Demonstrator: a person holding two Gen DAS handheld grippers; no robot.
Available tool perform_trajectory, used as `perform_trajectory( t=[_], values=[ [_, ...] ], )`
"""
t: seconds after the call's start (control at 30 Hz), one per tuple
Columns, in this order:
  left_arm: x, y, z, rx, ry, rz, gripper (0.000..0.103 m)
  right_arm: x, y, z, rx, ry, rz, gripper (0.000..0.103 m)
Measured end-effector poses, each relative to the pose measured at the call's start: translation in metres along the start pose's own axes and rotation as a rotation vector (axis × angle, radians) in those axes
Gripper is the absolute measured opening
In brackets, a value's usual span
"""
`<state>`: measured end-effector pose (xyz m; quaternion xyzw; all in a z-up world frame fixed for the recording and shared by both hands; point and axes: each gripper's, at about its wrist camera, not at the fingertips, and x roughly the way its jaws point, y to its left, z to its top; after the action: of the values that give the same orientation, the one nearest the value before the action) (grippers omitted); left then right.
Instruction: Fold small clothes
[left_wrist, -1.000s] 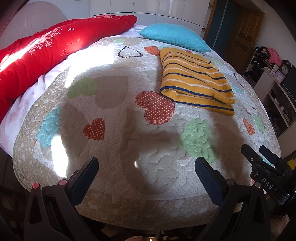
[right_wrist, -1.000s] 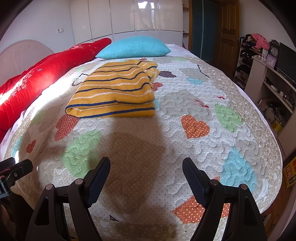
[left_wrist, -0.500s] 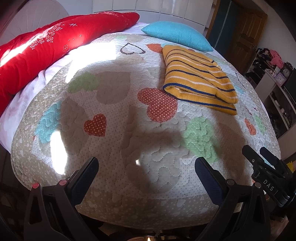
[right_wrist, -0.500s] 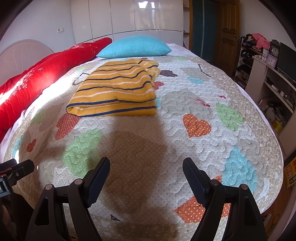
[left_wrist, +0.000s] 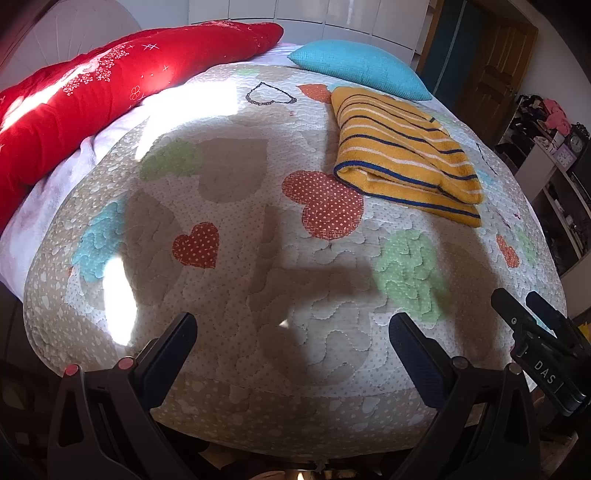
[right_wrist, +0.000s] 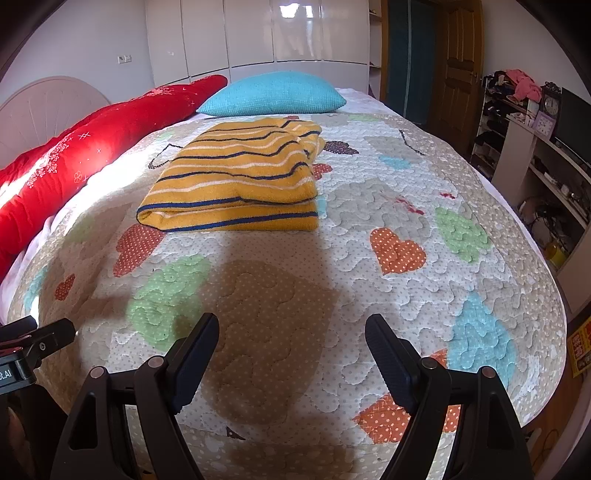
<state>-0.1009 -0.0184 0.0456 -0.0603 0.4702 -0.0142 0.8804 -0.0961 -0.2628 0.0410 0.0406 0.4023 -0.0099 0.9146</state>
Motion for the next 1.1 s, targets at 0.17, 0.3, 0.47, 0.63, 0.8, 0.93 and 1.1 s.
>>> perform_trajectory(
  t=[0.17,0.3,0.47,0.63,0.8,0.93,1.1],
  values=[
    [0.001,0.001,0.000,-0.002,0.001,-0.002,0.103,-0.002,0.003,-0.001,-0.011,-0.009,0.004,0.086],
    [0.003,0.002,-0.001,-0.006,0.007,-0.011,0.103,-0.005,0.010,0.001,-0.037,-0.026,0.011,0.086],
    [0.008,0.006,0.002,-0.016,0.017,-0.035,0.103,-0.006,0.022,0.011,-0.093,-0.051,0.014,0.086],
    [0.015,0.013,0.017,-0.024,-0.006,-0.047,0.103,0.000,0.032,0.035,-0.112,-0.081,0.032,0.087],
    [0.030,0.017,0.033,-0.024,-0.010,-0.073,0.103,0.016,0.049,0.054,-0.143,-0.086,0.049,0.088],
    [0.041,0.017,0.043,-0.024,0.003,-0.095,0.103,0.026,0.058,0.063,-0.158,-0.087,0.035,0.088],
    [0.046,0.014,0.057,-0.008,-0.020,-0.102,0.103,0.038,0.061,0.071,-0.144,-0.066,0.045,0.088]
  ],
)
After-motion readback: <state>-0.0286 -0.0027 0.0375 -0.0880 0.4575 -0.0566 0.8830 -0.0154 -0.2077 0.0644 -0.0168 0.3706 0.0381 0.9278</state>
